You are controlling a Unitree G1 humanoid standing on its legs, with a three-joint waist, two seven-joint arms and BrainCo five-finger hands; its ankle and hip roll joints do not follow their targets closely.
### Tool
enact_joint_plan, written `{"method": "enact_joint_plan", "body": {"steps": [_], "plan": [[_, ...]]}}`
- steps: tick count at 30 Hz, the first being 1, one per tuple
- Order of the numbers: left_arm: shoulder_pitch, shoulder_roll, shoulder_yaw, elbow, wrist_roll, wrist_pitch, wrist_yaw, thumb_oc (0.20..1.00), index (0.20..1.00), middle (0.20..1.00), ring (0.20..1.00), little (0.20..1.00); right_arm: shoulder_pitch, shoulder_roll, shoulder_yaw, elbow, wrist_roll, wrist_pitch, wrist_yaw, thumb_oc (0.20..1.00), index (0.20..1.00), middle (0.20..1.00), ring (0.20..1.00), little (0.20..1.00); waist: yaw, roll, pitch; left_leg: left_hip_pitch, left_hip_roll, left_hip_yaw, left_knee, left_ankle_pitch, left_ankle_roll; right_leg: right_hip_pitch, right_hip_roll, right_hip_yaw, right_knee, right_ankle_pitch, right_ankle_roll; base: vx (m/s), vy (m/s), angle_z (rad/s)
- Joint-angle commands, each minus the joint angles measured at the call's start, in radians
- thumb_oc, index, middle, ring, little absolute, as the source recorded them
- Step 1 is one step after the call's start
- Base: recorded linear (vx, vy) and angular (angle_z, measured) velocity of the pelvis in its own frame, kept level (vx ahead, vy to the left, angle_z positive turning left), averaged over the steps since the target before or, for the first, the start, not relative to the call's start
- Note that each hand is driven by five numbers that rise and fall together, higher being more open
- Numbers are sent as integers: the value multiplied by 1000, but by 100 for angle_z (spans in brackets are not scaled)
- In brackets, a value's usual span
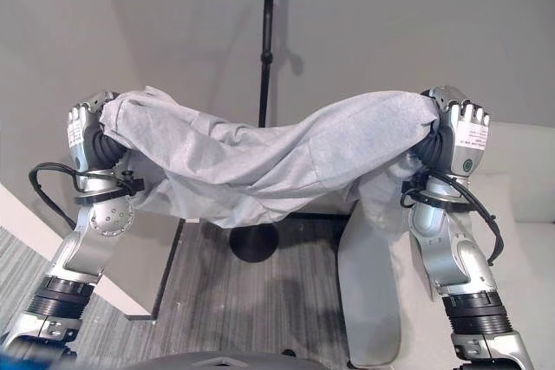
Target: Hang the clothes on the sofa on the clothes rack.
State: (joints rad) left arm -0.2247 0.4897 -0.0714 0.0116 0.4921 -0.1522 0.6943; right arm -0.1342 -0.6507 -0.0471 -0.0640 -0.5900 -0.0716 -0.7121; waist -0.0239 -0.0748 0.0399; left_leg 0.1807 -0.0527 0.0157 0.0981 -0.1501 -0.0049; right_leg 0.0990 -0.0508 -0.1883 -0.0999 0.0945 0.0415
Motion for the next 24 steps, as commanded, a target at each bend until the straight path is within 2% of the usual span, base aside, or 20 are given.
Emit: {"method": "enact_joint_plan", "body": {"steps": [1, 2, 3, 4, 6, 8, 9, 10, 11, 12, 13, 16, 18, 19, 21, 24], "plan": [[-20, 43, 5, -30, 17, -30, 7, 200, 200, 200, 200, 200, -55, -63, -86, -19, -7, -29, -42, 200, 200, 200, 200, 200, 13, 6, -30, -90, 200, 16, 204, 86, -125, 37, 5, -33, 71, -168, 14, 33, -94, -2], [-25, 47, 4, -30, 24, -29, 5, 200, 200, 200, 200, 200, -58, -68, -91, -19, -5, -31, -45, 200, 200, 200, 200, 200, 15, 6, -21, -112, 205, 7, 264, 100, -129, 49, 12, -35, 65, -172, 4, 80, -159, 7], [-46, 68, 6, -25, 46, -24, 11, 200, 200, 200, 200, 200, -77, -85, -99, -14, -1, -32, -57, 200, 200, 200, 200, 200, 16, 7, -9, -154, 220, 5, 373, 149, -135, 78, 23, -40, 56, -182, -11, 74, -138, 11], [-65, 88, 1, -21, 64, -20, 14, 200, 200, 200, 200, 200, -87, -103, -100, -8, 1, -30, -63, 200, 200, 200, 200, 200, 15, 6, -7, -172, 232, 16, 408, 175, -135, 89, 23, -43, 55, -188, -16, 53, -102, 13], [-95, 106, -3, -17, 81, -16, 22, 200, 200, 200, 200, 200, -101, -119, -104, -1, 4, -28, -69, 200, 200, 200, 200, 200, 10, 9, -1, -196, 250, 29, 424, 185, -133, 97, 26, -53, 53, -193, -19, 18, -43, 2], [-160, 138, -10, 2, 109, 0, 38, 200, 200, 200, 200, 200, -135, -155, -106, 19, 15, -20, -78, 200, 200, 200, 200, 200, 12, 9, 3, -242, 261, 61, 393, 172, -126, 107, 21, -62, 53, -199, -19, 58, -28, 26], [-227, 166, -27, 38, 128, 21, 54, 200, 200, 200, 200, 200, -188, -185, -94, 63, 31, -16, -86, 200, 200, 200, 200, 200, 18, 4, -1, -280, 245, 77, 316, 107, -113, 111, 12, -61, 49, -204, -8, 60, 8, 23], [-237, 166, -30, 44, 128, 21, 57, 200, 200, 200, 200, 200, -198, -188, -92, 71, 33, -18, -89, 200, 200, 200, 200, 200, 18, 0, 1, -282, 239, 81, 307, 116, -108, 105, 6, -62, 49, -199, -6, 78, 34, 4], [-269, 182, -45, 70, 131, 27, 63, 200, 200, 200, 200, 200, -226, -203, -77, 104, 44, -16, -92, 200, 200, 200, 200, 200, 22, 1, -1, -305, 224, 86, 237, 107, -104, 108, 4, -61, 45, -203, 0, 81, 73, 4], [-321, 208, -71, 114, 126, 42, 69, 200, 200, 200, 200, 200, -276, -228, -38, 163, 60, -9, -93, 200, 200, 200, 200, 200, 42, 12, -1, -343, 195, 56, 110, 156, -112, 118, 15, -47, 42, -209, 6, 137, 81, 13], [-351, 226, -78, 143, 123, 49, 76, 200, 200, 200, 200, 200, -308, -241, -15, 206, 74, -9, -94, 200, 200, 200, 200, 200, 51, 17, 3, -365, 180, 40, 44, 211, -118, 126, 20, -36, 43, -215, 8, 108, 59, 14], [-414, 254, -110, 200, 113, 54, 78, 200, 200, 200, 200, 200, -381, -244, 34, 295, 124, -11, -95, 200, 200, 200, 200, 200, 57, 29, 14, -402, 156, 35, -71, 280, -129, 146, 32, -15, 45, -232, 6, 143, 39, -4], [-431, 263, -119, 207, 116, 55, 74, 200, 200, 200, 200, 200, -397, -244, 42, 319, 142, -12, -94, 200, 200, 200, 200, 200, 58, 33, 17, -408, 156, 57, -91, 297, -130, 157, 36, -4, 47, -239, 5, 210, 61, -32], [-433, 278, -117, 205, 130, 55, 61, 200, 200, 200, 200, 200, -397, -241, 50, 336, 143, -3, -81, 200, 200, 200, 200, 200, 58, 43, 3, -394, 170, 92, -112, 300, -122, 181, 45, 4, 45, -254, 12, 298, 100, -60], [-402, 277, -100, 200, 136, 56, 54, 200, 200, 200, 200, 200, -377, -226, 41, 315, 125, -4, -62, 200, 200, 200, 200, 200, 64, 54, -17, -361, 173, 91, -118, 322, -118, 210, 39, 26, 38, -269, 21, 361, 139, -67], [-370, 282, -93, 188, 144, 48, 43, 200, 200, 200, 200, 200, -353, -218, 34, 303, 112, 1, -45, 200, 200, 200, 200, 200, 71, 44, -34, -351, 165, 100, -93, 313, -114, 224, 16, 34, 39, -278, 25, 201, 82, -57]]}}
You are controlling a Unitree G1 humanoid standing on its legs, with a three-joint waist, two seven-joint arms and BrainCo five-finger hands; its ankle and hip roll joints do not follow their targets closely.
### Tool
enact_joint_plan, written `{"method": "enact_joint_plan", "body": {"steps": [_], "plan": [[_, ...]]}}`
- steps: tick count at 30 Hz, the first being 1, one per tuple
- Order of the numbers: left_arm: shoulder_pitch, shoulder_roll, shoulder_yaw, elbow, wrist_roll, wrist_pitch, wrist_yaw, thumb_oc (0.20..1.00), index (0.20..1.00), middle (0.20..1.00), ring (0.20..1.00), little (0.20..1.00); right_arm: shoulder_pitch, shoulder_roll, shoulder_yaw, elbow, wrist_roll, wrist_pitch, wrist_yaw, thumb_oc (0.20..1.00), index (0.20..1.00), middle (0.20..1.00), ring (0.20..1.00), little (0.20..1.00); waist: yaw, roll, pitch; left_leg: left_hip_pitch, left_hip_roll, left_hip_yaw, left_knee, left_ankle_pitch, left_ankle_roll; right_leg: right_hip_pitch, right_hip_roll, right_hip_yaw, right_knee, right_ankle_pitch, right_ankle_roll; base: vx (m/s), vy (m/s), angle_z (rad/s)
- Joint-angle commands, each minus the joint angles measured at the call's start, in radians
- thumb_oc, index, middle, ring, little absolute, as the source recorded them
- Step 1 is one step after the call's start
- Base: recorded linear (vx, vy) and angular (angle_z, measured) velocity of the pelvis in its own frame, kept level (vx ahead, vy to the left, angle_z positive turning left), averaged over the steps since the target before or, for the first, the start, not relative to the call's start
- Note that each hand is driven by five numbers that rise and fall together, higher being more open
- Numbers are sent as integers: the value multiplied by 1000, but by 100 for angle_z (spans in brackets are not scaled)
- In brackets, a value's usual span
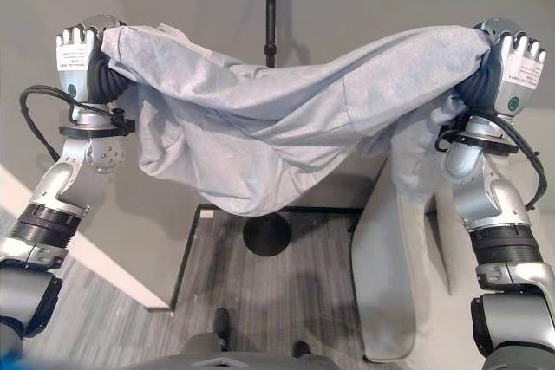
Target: Hang the clothes on the sofa on the clothes rack.
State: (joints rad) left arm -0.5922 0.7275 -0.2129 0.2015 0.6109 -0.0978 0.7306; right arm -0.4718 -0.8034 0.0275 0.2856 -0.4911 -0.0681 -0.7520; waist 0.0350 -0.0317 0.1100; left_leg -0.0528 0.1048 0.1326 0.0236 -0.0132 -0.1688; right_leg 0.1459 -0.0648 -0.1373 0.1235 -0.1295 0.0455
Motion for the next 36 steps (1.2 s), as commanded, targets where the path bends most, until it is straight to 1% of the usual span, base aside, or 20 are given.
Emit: {"method": "enact_joint_plan", "body": {"steps": [1, 6, 7, 11, 14, 16, 17, 19, 22, 23, 24, 25, 26, 27, 28, 29, 31, 32, 34, 36], "plan": [[15, 46, 56, -4, 24, -9, 3, 200, 200, 200, 200, 200, -6, -59, -41, -51, 5, 0, 1, 200, 200, 200, 200, 200, 15, -6, -113, -117, 3, -5, -2, 164, 58, 183, 17, -15, -179, -61, 27, 310, 136, -35], [35, 47, 71, -11, 24, -9, 1, 200, 200, 200, 200, 200, 0, -53, -43, -55, -10, 9, 9, 200, 200, 200, 200, 200, 20, -18, -125, -113, -5, 16, 22, 142, 75, 185, -7, -7, -162, -66, 34, 164, 84, -14], [55, 47, 81, -19, 25, -9, 2, 200, 200, 200, 200, 200, -17, -50, -36, -51, -44, 37, 18, 200, 200, 200, 200, 200, 36, -44, -143, -109, -42, 45, 75, 80, 100, 179, -66, -10, -117, -55, 69, 488, 305, 0], [38, 48, 79, -19, 18, -3, 10, 200, 200, 200, 200, 200, -25, -45, -46, -47, -53, 55, 7, 200, 200, 200, 200, 200, 42, -45, -155, -103, -70, 61, 89, 40, 134, 131, -91, -6, -12, -25, 102, 229, 175, -24], [6, 53, 58, -8, 20, 6, 12, 200, 200, 200, 200, 200, -39, -42, -47, -44, -65, 72, 7, 200, 200, 200, 200, 200, 33, -39, -140, -55, -103, 66, 89, -6, 172, 42, -125, -16, 215, 57, 145, 118, 147, -1], [-25, 60, 48, 12, 14, 20, 23, 200, 200, 200, 200, 200, -64, -40, -42, -39, -68, 79, -2, 200, 200, 200, 200, 200, 20, -28, -115, -10, -122, 65, 94, -40, 208, -30, -160, -23, 391, 175, 166, 110, 192, 12], [-52, 55, 37, 20, 4, 34, 22, 200, 200, 200, 200, 200, -74, -31, -36, -26, -63, 87, -8, 200, 200, 200, 200, 200, 8, 1, -99, 37, -117, 61, 87, -56, 230, -100, -178, -42, 501, 209, 154, 94, 163, 24], [-61, 51, 40, 33, -1, 43, 19, 200, 200, 200, 200, 200, -73, -26, -36, -19, -58, 89, -5, 200, 200, 200, 200, 200, 0, 12, -90, 71, -119, 52, 71, -65, 233, -145, -192, -52, 545, 186, 142, 137, 90, 14], [-89, 52, 36, 56, -2, 38, 4, 200, 200, 200, 200, 200, -75, -27, -33, -10, -46, 85, 9, 200, 200, 200, 200, 200, -22, 19, -77, 128, -119, 26, 34, -77, 218, -215, -208, -71, 461, 109, 114, 225, -66, 4], [-107, 57, 20, 69, -3, 30, -2, 200, 200, 200, 200, 200, -67, -44, -36, 11, -33, 89, 5, 200, 200, 200, 200, 200, -45, 15, -72, 158, -120, -2, 17, -91, 195, -239, -194, -45, 274, 75, 112, 309, -243, 12], [-120, 62, 13, 88, -5, 32, 0, 200, 200, 200, 200, 200, -61, -52, -41, 20, -24, 90, -2, 200, 200, 200, 200, 200, -61, 14, -70, 173, -116, -17, 4, -94, 181, -240, -175, -16, 136, 85, 119, 286, -275, 34], [-133, 64, 3, 105, -4, 33, -2, 200, 200, 200, 200, 200, -60, -60, -42, 28, -18, 93, -6, 200, 200, 200, 200, 200, -73, 8, -69, 180, -114, -23, -4, -95, 172, -249, -174, 13, 57, 109, 130, 142, -139, 44], [-142, 64, -5, 113, -6, 32, 0, 200, 200, 200, 200, 200, -60, -60, -44, 31, -16, 93, -7, 200, 200, 200, 200, 200, -70, 10, -70, 182, -111, -22, -9, -93, 171, -234, -168, 10, 22, 128, 132, 158, -118, 43], [-150, 67, -20, 128, 2, 33, 2, 200, 200, 200, 200, 200, -58, -75, -38, 40, -24, 99, -15, 200, 200, 200, 200, 200, -81, 5, -70, 199, -107, -28, -21, -98, 160, -241, -172, 38, -36, 163, 148, 169, -106, 35], [-156, 77, -26, 139, 9, 34, -3, 200, 200, 200, 200, 200, -45, -88, -50, 34, -20, 98, -5, 200, 200, 200, 200, 200, -90, -5, -79, 209, -106, -37, -28, -109, 152, -227, -168, 63, -75, 161, 156, 315, -231, 33], [-184, 76, -43, 153, 12, 38, -15, 200, 200, 200, 200, 200, -34, -93, -58, 30, -15, 95, 2, 200, 200, 200, 200, 200, -90, -17, -97, 230, -92, -39, -33, -122, 145, -204, -166, 62, -84, 181, 156, 228, -179, 35], [-199, 82, -57, 164, 15, 37, -21, 200, 200, 200, 200, 200, -31, -101, -60, 33, -12, 91, 2, 200, 200, 200, 200, 200, -92, -15, -111, 238, -76, -47, -32, -127, 137, -193, -148, 54, -88, 178, 150, 259, -221, 40], [-228, 90, -82, 184, 6, 33, -31, 200, 200, 200, 200, 200, -37, -125, -52, 41, -1, 78, 8, 200, 200, 200, 200, 200, -97, -10, -128, 242, -47, -61, -22, -129, 123, -181, -123, 43, -84, 167, 139, 305, -296, 37], [-261, 95, -109, 208, 1, 32, -34, 200, 200, 200, 200, 200, -47, -138, -41, 60, 7, 72, 9, 200, 200, 200, 200, 200, -102, -5, -134, 242, -27, -72, -15, -132, 112, -175, -107, 29, -83, 155, 128, 194, -209, 30], [-342, 106, -161, 273, -14, 45, -41, 200, 200, 200, 200, 200, -69, -170, -29, 84, 27, 59, 4, 200, 200, 200, 200, 200, -114, 3, -138, 242, 13, -91, 6, -130, 86, -160, -73, 8, -74, 121, 104, 221, -233, 22]]}}
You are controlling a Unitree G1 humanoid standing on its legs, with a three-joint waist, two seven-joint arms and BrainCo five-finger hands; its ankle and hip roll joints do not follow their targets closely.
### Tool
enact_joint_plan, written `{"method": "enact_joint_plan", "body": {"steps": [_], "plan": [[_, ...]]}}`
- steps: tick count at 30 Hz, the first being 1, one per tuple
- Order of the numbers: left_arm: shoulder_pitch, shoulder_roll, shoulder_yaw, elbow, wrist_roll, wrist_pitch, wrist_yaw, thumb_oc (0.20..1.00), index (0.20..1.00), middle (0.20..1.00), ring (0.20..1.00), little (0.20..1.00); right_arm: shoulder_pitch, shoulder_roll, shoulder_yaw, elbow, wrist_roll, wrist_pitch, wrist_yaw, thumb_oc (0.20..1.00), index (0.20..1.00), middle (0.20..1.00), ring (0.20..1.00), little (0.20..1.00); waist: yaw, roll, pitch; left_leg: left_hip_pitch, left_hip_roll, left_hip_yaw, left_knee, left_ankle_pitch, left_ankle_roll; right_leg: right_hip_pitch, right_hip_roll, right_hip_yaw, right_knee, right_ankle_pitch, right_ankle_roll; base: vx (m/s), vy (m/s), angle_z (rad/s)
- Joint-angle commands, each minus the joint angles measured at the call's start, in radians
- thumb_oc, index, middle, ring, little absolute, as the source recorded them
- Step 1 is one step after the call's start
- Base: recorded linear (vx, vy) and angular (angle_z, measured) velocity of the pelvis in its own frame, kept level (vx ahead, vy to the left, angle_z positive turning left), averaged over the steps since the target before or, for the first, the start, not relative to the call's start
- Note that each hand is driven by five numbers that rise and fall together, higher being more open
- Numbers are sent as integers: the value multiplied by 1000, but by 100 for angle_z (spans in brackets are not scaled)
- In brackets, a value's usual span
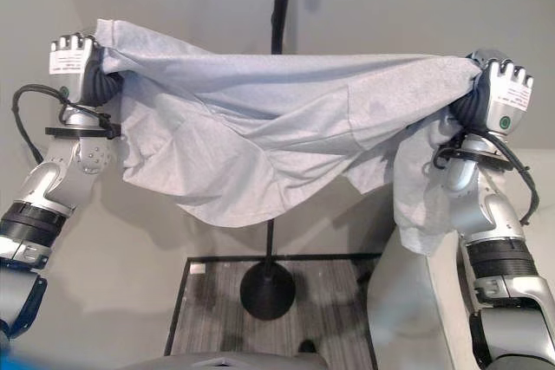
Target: Hang the clothes on the sofa on the clothes rack.
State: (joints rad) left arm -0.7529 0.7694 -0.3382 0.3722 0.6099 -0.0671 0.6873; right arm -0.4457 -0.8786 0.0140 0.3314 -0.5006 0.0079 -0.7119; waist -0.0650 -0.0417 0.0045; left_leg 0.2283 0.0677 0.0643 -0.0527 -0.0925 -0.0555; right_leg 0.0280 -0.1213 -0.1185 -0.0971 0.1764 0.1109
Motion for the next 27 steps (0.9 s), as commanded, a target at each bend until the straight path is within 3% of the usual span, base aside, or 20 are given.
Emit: {"method": "enact_joint_plan", "body": {"steps": [1, 7, 11, 13, 14, 21, 27], "plan": [[-229, 76, -70, 139, -16, 21, -10, 200, 200, 200, 200, 200, -108, -119, -7, 61, 54, -24, -33, 200, 200, 200, 200, 200, -16, 17, -34, -43, 66, -25, 96, -30, -44, -32, -5, -23, 145, -195, 29, 148, -145, 20], [-381, 78, -182, 297, -56, 47, -42, 200, 200, 200, 200, 200, -222, -187, 98, 184, 117, -54, -2, 200, 200, 200, 200, 200, -24, 25, -43, -36, 96, -39, 93, 35, -80, 6, 25, -51, 99, -199, 11, 143, -113, 21], [-497, 51, -302, 500, -82, 60, -85, 200, 200, 200, 200, 200, -435, -206, 309, 366, 186, -83, 58, 200, 200, 200, 200, 200, -27, 38, -43, -24, 117, -31, 80, 90, -103, 27, 48, -53, 62, -199, 2, 130, -83, 9], [-558, 37, -388, 657, -77, 73, -106, 200, 200, 200, 200, 200, -630, -226, 506, 513, 206, -97, 104, 200, 200, 200, 200, 200, -37, 42, -41, -23, 142, -26, 60, 162, -123, 21, 68, -61, 50, -196, -6, 248, -116, 7], [-556, 36, -389, 673, -77, 74, -109, 200, 200, 200, 200, 200, -643, -223, 522, 528, 207, -100, 105, 200, 200, 200, 200, 200, -37, 42, -40, -23, 147, -25, 56, 170, -125, 19, 72, -62, 48, -196, -7, 213, -94, 9], [-394, 67, -323, 720, -57, 96, -140, 200, 200, 200, 200, 200, -551, -196, 535, 487, 147, -108, 144, 200, 200, 200, 200, 200, -22, 21, -35, -32, 184, -23, 39, 221, -139, 7, 105, -71, 30, -202, -21, 96, -61, 4], [-151, -2, -190, 655, -66, 103, -161, 200, 200, 200, 200, 200, -305, -137, 419, 418, 104, -105, 166, 200, 200, 200, 200, 200, -10, -3, -4, -64, 215, -16, 22, 243, -150, -26, 124, -82, 24, -207, -30, 18, -53, 8]]}}
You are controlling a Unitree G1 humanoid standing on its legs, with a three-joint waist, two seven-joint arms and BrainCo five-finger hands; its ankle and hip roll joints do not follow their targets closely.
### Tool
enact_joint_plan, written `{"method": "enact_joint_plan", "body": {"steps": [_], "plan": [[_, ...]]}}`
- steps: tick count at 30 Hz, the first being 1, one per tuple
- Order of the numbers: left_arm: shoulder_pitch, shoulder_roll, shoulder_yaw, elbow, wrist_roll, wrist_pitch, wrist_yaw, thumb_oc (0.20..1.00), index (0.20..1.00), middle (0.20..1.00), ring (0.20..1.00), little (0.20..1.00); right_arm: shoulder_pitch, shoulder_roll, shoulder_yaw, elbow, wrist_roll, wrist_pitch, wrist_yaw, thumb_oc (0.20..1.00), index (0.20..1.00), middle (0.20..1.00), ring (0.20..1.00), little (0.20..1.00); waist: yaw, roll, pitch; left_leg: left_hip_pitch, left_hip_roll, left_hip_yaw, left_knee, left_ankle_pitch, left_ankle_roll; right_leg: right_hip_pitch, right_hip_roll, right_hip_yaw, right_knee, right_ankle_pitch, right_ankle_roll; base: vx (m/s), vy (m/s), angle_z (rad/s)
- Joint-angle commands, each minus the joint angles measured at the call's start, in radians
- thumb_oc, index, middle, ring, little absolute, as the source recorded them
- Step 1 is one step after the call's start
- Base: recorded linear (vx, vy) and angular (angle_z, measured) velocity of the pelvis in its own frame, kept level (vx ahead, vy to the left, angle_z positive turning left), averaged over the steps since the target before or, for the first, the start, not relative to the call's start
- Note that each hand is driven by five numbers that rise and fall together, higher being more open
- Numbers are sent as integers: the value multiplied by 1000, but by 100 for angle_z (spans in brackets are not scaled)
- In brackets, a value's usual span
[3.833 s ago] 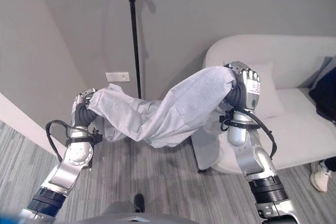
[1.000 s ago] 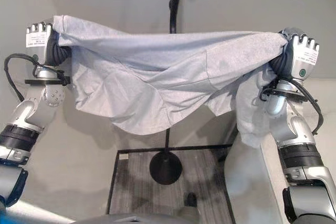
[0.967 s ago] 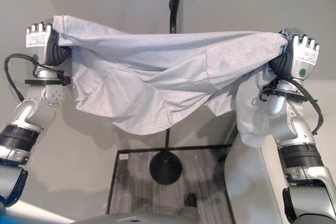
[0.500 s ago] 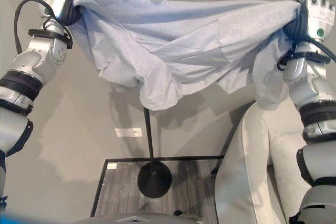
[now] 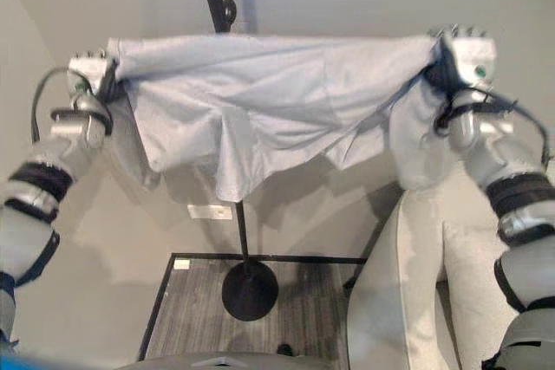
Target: Hang the clothes on the sofa on the clothes rack.
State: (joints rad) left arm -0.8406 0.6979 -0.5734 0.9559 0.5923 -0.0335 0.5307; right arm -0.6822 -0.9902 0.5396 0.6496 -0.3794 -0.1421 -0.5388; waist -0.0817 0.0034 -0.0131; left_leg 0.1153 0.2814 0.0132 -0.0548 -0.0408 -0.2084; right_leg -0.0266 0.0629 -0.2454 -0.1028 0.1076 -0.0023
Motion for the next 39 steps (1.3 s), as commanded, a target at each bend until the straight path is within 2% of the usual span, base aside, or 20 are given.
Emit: {"method": "enact_joint_plan", "body": {"steps": [1, 7, 9, 10, 12, 15, 17, 18, 19, 21, 22, 23, 25, 26, 27, 30, 32, 35, 37, 39], "plan": [[-25, 44, 66, 56, -56, 70, -4, 200, 200, 200, 200, 200, -31, -8, -125, 83, -21, 47, -6, 200, 200, 200, 200, 200, 7, -49, 21, 43, 4, 39, 21, 193, 1, 23, -59, 42, 29, -138, 83, -13, -43, 16], [91, -67, 125, 69, -115, 57, 8, 200, 200, 200, 200, 200, 77, 97, -148, 115, -28, 46, -1, 200, 200, 200, 200, 200, 14, -57, 35, 21, 14, 65, 9, 203, -11, -1, -53, 33, 28, -138, 79, -19, -23, 7], [154, -170, 160, 60, -192, 42, 22, 200, 200, 200, 200, 200, 121, 181, -150, 154, -10, 43, -4, 200, 200, 200, 200, 200, 17, -59, 41, 15, 17, 72, 9, 203, -12, -3, -53, 29, 28, -140, 75, -1, -23, 4], [156, -170, 159, 61, -192, 41, 22, 200, 200, 200, 200, 200, 121, 182, -149, 156, -10, 42, -5, 200, 200, 200, 200, 200, 17, -59, 40, 16, 17, 72, 9, 203, -13, -3, -53, 29, 28, -140, 75, -3, -6, 3], [224, -262, 178, 19, -262, 17, 31, 200, 200, 200, 200, 200, 162, 276, -155, 189, 22, 30, -13, 200, 200, 200, 200, 200, 23, -57, 42, 14, 15, 73, 11, 204, -12, -1, -53, 27, 28, -140, 71, 0, 0, 0], [279, -327, 190, -24, -318, -3, 29, 200, 200, 200, 200, 200, 196, 347, -162, 186, 44, 22, -17, 200, 200, 200, 200, 200, 25, -54, 43, 15, 14, 70, 14, 204, -10, 4, -53, 25, 28, -141, 70, 0, 2, 1], [350, -406, 208, -93, -442, -48, 24, 200, 200, 200, 200, 200, 238, 435, -178, 159, 86, 11, -29, 200, 200, 200, 200, 200, 28, -51, 44, 20, 13, 70, 17, 205, -8, 12, -54, 25, 28, -142, 67, 0, 6, 2], [399, -488, 222, -134, -602, -89, 14, 200, 200, 200, 200, 200, 266, 538, -184, 136, 149, -3, -41, 200, 200, 200, 200, 200, 29, -44, 48, 25, 12, 69, 23, 203, -6, 20, -54, 26, 29, -143, 65, -7, 16, 4], [399, -487, 222, -134, -602, -89, 14, 200, 200, 200, 200, 200, 266, 538, -184, 136, 149, -3, -41, 200, 200, 200, 200, 200, 27, -46, 45, 21, 11, 67, 23, 206, -5, 17, -56, 25, 28, -141, 65, -3, 18, 5], [440, -577, 225, -163, -849, -158, -28, 200, 200, 200, 200, 200, 289, 643, -178, 125, 249, -23, -47, 200, 200, 200, 200, 200, 23, -39, 44, 25, 7, 64, 26, 207, -2, 22, -59, 24, 28, -139, 64, -9, 24, 11], [461, -649, 215, -175, -1054, -195, -69, 200, 200, 200, 200, 200, 300, 730, -167, 127, 370, -37, -26, 200, 200, 200, 200, 200, 20, -32, 45, 31, 6, 65, 27, 207, 0, 29, -60, 25, 28, -139, 63, -15, 24, 9], [461, -648, 215, -174, -1054, -195, -69, 200, 200, 200, 200, 200, 300, 730, -167, 128, 370, -37, -26, 200, 200, 200, 200, 200, 19, -33, 43, 28, 5, 64, 27, 208, 1, 26, -62, 24, 28, -138, 63, -10, 25, 5], [477, -698, 174, -180, -1205, -208, -122, 200, 200, 200, 200, 200, 304, 819, -142, 144, 535, -55, 13, 200, 200, 200, 200, 200, 13, -27, 39, 31, 3, 62, 27, 210, 2, 30, -65, 26, 29, -136, 62, -2, 16, 0], [484, -733, 136, -166, -1326, -192, -176, 501, 501, 501, 501, 501, 314, 888, -127, 167, 747, -74, 72, 285, 285, 285, 285, 285, 13, -22, 40, 39, 0, 63, 24, 211, 1, 39, -66, 30, 28, -134, 61, -16, 44, 0], [484, -750, 116, -164, -1386, -180, -188, 1000, 1000, 1000, 1000, 1000, 328, 933, -104, 176, 924, -75, 119, 1000, 1000, 1000, 1000, 1000, 11, -18, 34, 37, -5, 58, 19, 214, 2, 41, -70, 29, 29, -128, 60, -25, 41, -6], [484, -751, 113, -154, -1402, -156, -195, 1000, 1000, 1000, 1000, 1000, 330, 944, -88, 190, 1024, -67, 162, 1000, 1000, 1000, 1000, 1000, 12, -14, 31, 41, -8, 56, 18, 215, -1, 47, -74, 26, 30, -127, 60, -17, 15, 1], [482, -739, 134, -144, -1391, -144, -183, 1000, 1000, 1000, 1000, 1000, 334, 918, -94, 175, 1053, -63, 175, 1000, 1000, 1000, 1000, 1000, 14, -11, 26, 41, -6, 56, 20, 218, -5, 50, -75, 25, 29, -129, 59, -26, 13, 7], [526, -693, 249, -108, -1363, -137, -172, 1000, 1000, 1000, 1000, 1000, 375, 844, -173, 93, 1049, -81, 176, 1000, 1000, 1000, 1000, 1000, 16, -8, 14, 47, -3, 61, 31, 219, -9, 57, -78, 22, 29, -134, 62, 0, 0, 0], [535, -688, 268, -92, -1361, -138, -173, 1000, 1000, 1000, 1000, 1000, 390, 833, -181, 67, 1048, -84, 178, 1000, 1000, 1000, 1000, 1000, 16, -8, 12, 48, -3, 62, 34, 218, -9, 59, -77, 22, 29, -134, 62, -6, 4, -2], [596, -657, 362, -69, -1383, -133, -193, 1000, 1000, 1000, 1000, 1000, 473, 791, -239, -46, 1095, -104, 214, 1000, 1000, 1000, 1000, 1000, 17, -10, 5, 51, -2, 67, 49, 214, -9, 69, -79, 22, 30, -137, 63, 0, 0, 0]]}}
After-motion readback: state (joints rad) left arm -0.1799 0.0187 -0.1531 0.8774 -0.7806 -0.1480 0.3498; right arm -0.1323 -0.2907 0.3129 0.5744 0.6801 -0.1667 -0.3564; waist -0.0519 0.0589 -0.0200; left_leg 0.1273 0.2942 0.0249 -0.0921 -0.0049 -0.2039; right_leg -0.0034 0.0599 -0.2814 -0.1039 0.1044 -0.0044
